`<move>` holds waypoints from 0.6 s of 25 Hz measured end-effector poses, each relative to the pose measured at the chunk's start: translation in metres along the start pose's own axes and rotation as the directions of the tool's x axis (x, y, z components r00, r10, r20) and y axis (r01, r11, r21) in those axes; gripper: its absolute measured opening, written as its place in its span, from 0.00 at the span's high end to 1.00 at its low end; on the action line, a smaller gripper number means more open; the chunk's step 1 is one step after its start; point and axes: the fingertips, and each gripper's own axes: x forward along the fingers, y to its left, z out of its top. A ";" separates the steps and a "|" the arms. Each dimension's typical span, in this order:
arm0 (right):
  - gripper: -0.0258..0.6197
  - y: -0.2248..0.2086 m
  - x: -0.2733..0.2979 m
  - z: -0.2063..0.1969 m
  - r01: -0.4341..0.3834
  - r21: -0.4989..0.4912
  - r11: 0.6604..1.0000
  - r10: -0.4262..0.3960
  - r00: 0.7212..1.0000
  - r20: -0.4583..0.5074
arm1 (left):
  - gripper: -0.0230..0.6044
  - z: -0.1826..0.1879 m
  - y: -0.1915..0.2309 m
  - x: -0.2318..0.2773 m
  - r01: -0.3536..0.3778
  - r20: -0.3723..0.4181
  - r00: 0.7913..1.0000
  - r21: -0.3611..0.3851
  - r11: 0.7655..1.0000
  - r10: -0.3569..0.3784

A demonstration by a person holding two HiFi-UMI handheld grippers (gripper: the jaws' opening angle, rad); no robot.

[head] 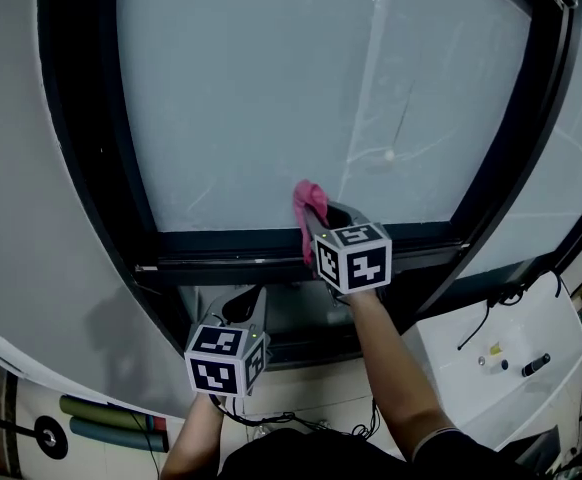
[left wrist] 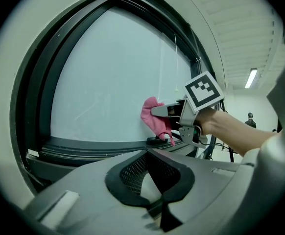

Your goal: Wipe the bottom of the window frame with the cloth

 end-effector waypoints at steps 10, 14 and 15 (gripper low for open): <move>0.85 0.006 0.031 -0.044 0.224 -0.040 0.974 -0.227 0.968 -0.104 | 0.95 -0.010 0.030 -0.018 -0.008 0.005 1.000 -0.043 0.999 0.008; 0.85 0.001 0.042 -0.065 0.266 -0.069 0.962 -0.274 0.949 -0.156 | 0.95 -0.016 0.042 -0.020 -0.019 -0.003 1.000 -0.057 0.998 0.018; 0.85 -0.001 0.044 -0.070 0.270 -0.074 0.960 -0.279 0.945 -0.169 | 0.95 -0.017 0.043 -0.020 -0.021 -0.006 1.000 -0.058 0.998 0.020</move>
